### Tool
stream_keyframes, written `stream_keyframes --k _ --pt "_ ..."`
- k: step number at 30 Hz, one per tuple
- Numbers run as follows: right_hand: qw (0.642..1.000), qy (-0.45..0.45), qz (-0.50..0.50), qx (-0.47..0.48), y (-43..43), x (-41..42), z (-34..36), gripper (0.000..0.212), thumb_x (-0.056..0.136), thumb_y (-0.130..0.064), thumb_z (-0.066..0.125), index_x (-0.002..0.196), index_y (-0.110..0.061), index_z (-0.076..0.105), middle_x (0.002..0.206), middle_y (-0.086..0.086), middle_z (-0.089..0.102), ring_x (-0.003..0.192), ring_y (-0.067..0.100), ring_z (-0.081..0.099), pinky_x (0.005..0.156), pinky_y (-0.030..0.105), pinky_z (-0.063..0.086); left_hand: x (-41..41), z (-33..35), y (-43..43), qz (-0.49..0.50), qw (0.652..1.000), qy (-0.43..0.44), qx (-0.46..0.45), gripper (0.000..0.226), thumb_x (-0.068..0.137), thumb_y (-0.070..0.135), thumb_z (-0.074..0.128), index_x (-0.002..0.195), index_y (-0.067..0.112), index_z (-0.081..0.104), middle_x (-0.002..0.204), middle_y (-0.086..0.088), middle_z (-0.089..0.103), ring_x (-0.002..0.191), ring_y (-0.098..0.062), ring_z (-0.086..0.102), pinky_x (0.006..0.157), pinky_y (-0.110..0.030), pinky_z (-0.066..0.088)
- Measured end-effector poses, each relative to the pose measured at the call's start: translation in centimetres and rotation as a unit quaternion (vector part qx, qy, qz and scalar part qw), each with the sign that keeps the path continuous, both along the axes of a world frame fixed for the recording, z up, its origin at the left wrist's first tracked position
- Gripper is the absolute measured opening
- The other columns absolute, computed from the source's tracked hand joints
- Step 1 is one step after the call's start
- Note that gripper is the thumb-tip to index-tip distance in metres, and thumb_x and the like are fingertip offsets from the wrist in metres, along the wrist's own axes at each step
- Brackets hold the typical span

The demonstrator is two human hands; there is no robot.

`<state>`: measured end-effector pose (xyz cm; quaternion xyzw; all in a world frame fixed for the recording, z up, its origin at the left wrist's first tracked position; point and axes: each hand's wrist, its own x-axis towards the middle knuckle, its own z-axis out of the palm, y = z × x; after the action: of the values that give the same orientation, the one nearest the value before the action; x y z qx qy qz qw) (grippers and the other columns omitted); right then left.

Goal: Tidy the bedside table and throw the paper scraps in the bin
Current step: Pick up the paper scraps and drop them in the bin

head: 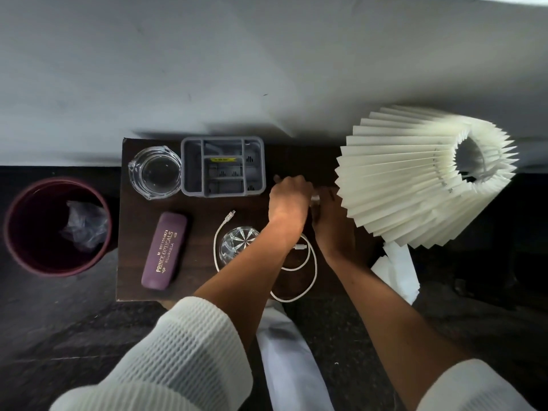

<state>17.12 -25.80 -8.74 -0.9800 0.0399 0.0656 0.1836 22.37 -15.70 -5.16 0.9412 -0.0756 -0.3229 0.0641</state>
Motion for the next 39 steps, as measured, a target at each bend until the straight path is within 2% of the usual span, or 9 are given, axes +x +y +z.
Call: stream_keyframes --k 7,12,15,18,23,28,33,36,39 --pt "0.978 0.057 -0.123 0.158 1.0 -1.7 1.9 0.013 0.093 -0.005 0.067 0.106 -0.006 0.066 0.099 0.006 0.069 0.087 0.012 0.061 0.069 0.004 0.036 0.0 2.8 0.1 0.015 0.995 -0.09 -0.046 0.031 0.085 -0.013 0.063 0.114 0.0 0.065 0.113 -0.018 0.066 0.105 -0.038 0.066 0.066 -0.038 0.041" --pt "0.91 0.099 -0.245 0.32 3.0 -2.4 4.0 0.018 0.093 -0.017 0.07 0.102 -0.029 0.059 0.095 -0.018 0.063 0.087 -0.002 0.062 0.071 0.014 0.048 -1.3 5.8 2.6 0.182 0.958 -0.161 -0.154 0.011 0.092 0.003 0.066 0.1 0.01 0.071 0.093 -0.011 0.071 0.086 -0.028 0.07 0.067 -0.033 0.055" --pt "0.888 0.095 -0.267 0.362 4.8 -3.1 5.6 0.012 0.094 -0.03 0.069 0.104 -0.032 0.061 0.101 -0.014 0.066 0.091 0.001 0.066 0.074 0.019 0.054 -3.0 7.4 5.5 0.291 0.902 -0.179 -0.265 0.006 0.092 0.017 0.072 0.095 0.017 0.076 0.086 0.002 0.076 0.075 -0.009 0.07 0.064 -0.018 0.054" --pt "0.881 0.059 -0.259 0.39 6.6 -3.6 7.6 0.014 0.094 -0.032 0.07 0.106 -0.029 0.063 0.103 -0.007 0.07 0.091 0.007 0.071 0.075 0.024 0.059 -4.7 8.2 8.5 0.387 0.826 -0.162 -0.377 0.001 0.091 0.017 0.074 0.091 0.016 0.072 0.086 0.006 0.077 0.079 -0.004 0.072 0.074 -0.022 0.059" --pt "0.884 0.025 -0.207 0.418 10.8 -3.6 11.0 0.024 0.097 -0.025 0.067 0.12 -0.025 0.064 0.101 -0.004 0.074 0.089 0.008 0.074 0.077 0.025 0.061 -6.8 8.5 13.6 0.595 0.565 -0.049 -0.569 0.009 0.092 0.003 0.07 0.098 0.005 0.064 0.089 -0.013 0.077 0.08 -0.014 0.076 0.071 -0.021 0.059" --pt "0.858 0.07 -0.174 0.479 16.2 -3.1 12.3 0.018 0.098 -0.017 0.065 0.112 -0.025 0.074 0.1 -0.007 0.078 0.088 0.009 0.075 0.08 0.025 0.06 -8.5 8.4 19.1 0.671 0.412 -0.026 -0.616 0.014 0.09 -0.001 0.07 0.1 0.009 0.068 0.088 -0.009 0.077 0.083 -0.015 0.074 0.073 -0.02 0.059" --pt "0.84 0.124 -0.162 0.502 22.5 -3.3 12.0 0.021 0.099 -0.013 0.064 0.106 -0.026 0.078 0.102 -0.008 0.079 0.097 0.011 0.074 0.088 0.033 0.059 -10.5 7.9 24.6 0.715 0.347 -0.039 -0.605 0.016 0.088 -0.003 0.071 0.1 0.005 0.077 0.091 -0.012 0.08 0.082 -0.013 0.077 0.071 -0.017 0.059" --pt "0.835 0.165 -0.162 0.5 25.6 -3.7 11.6 0.015 0.098 -0.029 0.065 0.097 -0.027 0.08 0.098 -0.001 0.079 0.099 0.022 0.073 0.096 0.047 0.057 -11.7 7.3 27.2 0.718 0.365 -0.062 -0.589 0.02 0.084 -0.001 0.075 0.103 0.004 0.077 0.097 -0.012 0.081 0.092 -0.016 0.078 0.079 -0.018 0.059" --pt "0.843 0.194 -0.143 0.482 29.7 -4.2 11.2 0.024 0.086 -0.047 0.075 0.094 -0.026 0.079 0.093 -0.004 0.079 0.095 0.013 0.074 0.091 0.037 0.058 -13.3 6.4 30.5 0.73 0.382 -0.088 -0.559 0.018 0.083 0.003 0.079 0.1 0.009 0.079 0.099 -0.013 0.08 0.098 -0.02 0.077 0.086 -0.024 0.06"
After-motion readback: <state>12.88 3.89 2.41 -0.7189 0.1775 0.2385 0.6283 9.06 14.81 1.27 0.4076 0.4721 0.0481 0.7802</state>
